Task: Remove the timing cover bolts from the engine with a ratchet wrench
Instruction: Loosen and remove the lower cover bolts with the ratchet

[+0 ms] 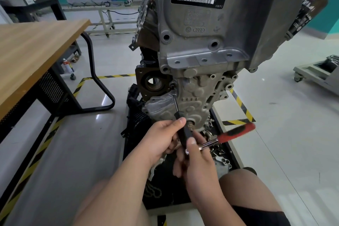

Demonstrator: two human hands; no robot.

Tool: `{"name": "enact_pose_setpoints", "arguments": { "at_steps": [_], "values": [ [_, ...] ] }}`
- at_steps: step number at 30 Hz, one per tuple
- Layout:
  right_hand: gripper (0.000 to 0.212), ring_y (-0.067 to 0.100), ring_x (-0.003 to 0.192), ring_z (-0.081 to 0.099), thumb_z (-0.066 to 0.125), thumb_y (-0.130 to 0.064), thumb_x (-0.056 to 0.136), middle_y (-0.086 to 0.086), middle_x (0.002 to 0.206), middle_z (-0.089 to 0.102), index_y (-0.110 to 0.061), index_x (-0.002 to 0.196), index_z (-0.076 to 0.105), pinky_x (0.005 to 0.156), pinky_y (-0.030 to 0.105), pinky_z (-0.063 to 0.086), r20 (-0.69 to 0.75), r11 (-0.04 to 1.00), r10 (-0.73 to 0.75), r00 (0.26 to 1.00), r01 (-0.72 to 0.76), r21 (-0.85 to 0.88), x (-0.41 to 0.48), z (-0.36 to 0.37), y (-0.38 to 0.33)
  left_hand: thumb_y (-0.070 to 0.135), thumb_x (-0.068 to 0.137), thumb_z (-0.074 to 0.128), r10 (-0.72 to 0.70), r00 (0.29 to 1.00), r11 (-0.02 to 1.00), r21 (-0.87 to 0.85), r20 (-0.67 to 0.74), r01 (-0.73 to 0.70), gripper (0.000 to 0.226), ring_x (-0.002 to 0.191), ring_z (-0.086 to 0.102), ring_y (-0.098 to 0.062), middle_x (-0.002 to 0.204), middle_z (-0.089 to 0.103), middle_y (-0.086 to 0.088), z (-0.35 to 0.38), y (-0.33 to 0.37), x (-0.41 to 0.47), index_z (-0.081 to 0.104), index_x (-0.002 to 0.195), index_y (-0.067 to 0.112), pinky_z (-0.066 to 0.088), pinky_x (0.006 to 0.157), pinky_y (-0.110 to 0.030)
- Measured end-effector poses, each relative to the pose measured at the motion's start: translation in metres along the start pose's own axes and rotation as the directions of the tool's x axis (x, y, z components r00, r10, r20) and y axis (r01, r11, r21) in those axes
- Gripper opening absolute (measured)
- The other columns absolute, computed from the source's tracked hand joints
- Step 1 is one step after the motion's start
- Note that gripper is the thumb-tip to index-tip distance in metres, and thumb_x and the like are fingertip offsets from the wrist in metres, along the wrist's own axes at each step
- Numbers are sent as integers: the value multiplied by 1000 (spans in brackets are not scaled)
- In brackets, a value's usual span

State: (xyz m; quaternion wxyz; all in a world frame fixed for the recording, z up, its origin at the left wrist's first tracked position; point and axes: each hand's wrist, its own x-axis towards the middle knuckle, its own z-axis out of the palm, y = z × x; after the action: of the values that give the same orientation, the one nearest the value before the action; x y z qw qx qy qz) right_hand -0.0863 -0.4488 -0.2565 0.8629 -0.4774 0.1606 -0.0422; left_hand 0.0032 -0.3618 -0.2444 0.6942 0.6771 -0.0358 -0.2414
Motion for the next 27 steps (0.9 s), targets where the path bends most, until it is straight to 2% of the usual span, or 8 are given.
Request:
{"name": "enact_pose_setpoints", "arguments": {
  "at_steps": [4, 9, 13, 16, 17, 19, 23, 27],
  "values": [
    [47, 8, 34, 32, 46, -49, 86, -4, 54, 39, -5, 93, 61, 39, 24, 38, 279, 725, 281, 918, -393, 565, -4, 3, -14, 52, 71, 64, -6, 992, 1000, -28, 127, 9, 39, 35, 34, -6, 47, 40, 8, 2, 3, -2, 78, 85, 19, 25, 34, -15],
    [47, 8, 34, 35, 47, -47, 86, -3, 56, 44, -5, 87, 68, 40, 24, 39, 342, 685, 276, 898, -434, 585, -5, 2, -11, 50, 69, 64, -30, 990, 1000, 3, 141, 30, 59, 35, 33, -6, 46, 38, 7, -2, 5, -1, 71, 96, -2, 25, 34, -15],
    [33, 17, 47, 45, 56, -38, 89, 1, 63, 52, -20, 117, 54, 50, 30, 43, 22, 995, 99, 995, -99, -23, -5, -3, -7, 54, 63, 70, -8, 998, 1000, 13, 55, 7, 53, 36, 33, -8, 46, 39, 6, 1, 2, -1, 68, 74, 3, 25, 36, -17],
    [57, 17, 79, 64, 48, -40, 96, -9, 86, 63, -34, 143, 16, 69, 29, 45, 56, 565, -254, 966, 195, -802, -3, -10, -2, 55, 63, 75, 9, 1000, 999, 36, -4, -8, 35, 45, 44, -15, 57, 52, -5, 2, 0, 0, 68, 61, 20, 34, 41, -20],
    [61, 17, 83, 66, 46, -46, 95, -11, 88, 63, -36, 143, 9, 68, 29, 44, 120, 376, -327, 937, 246, -893, -3, -10, -1, 55, 63, 78, 13, 1000, 999, 33, -18, -12, 38, 50, 48, -18, 63, 55, -12, 1, -2, 1, 69, 65, 18, 37, 44, -21],
    [57, 12, 82, 66, 44, -49, 95, -14, 84, 61, -38, 139, 9, 63, 26, 44, 146, 345, -365, 920, 279, -896, -3, -7, 0, 59, 61, 79, 35, 999, 999, 35, -34, -34, 45, 57, 49, -23, 68, 59, -16, 0, -3, -1, 70, 67, 16, 39, 50, -26],
    [25, 12, 55, 56, 47, -26, 101, -13, 69, 56, -42, 119, 40, 55, 17, 43, 11, 940, -164, 986, 159, -301, -2, 6, 1, 76, 60, 69, 39, 999, 998, 53, -24, -38, 54, 62, 50, -24, 73, 63, -12, 0, 3, -3, 76, 73, 24, 37, 52, -27],
    [32, 10, 38, 29, 48, -43, 89, -2, 54, 36, -24, 84, 73, 42, 26, 35, 156, 893, 142, 977, -194, 405, -7, 15, -9, 74, 67, 55, -70, 988, 997, 31, 139, 66, 54, 43, 51, -13, 73, 69, -12, 3, 6, -5, 78, 84, 27, 36, 45, -22]
  ]
}}
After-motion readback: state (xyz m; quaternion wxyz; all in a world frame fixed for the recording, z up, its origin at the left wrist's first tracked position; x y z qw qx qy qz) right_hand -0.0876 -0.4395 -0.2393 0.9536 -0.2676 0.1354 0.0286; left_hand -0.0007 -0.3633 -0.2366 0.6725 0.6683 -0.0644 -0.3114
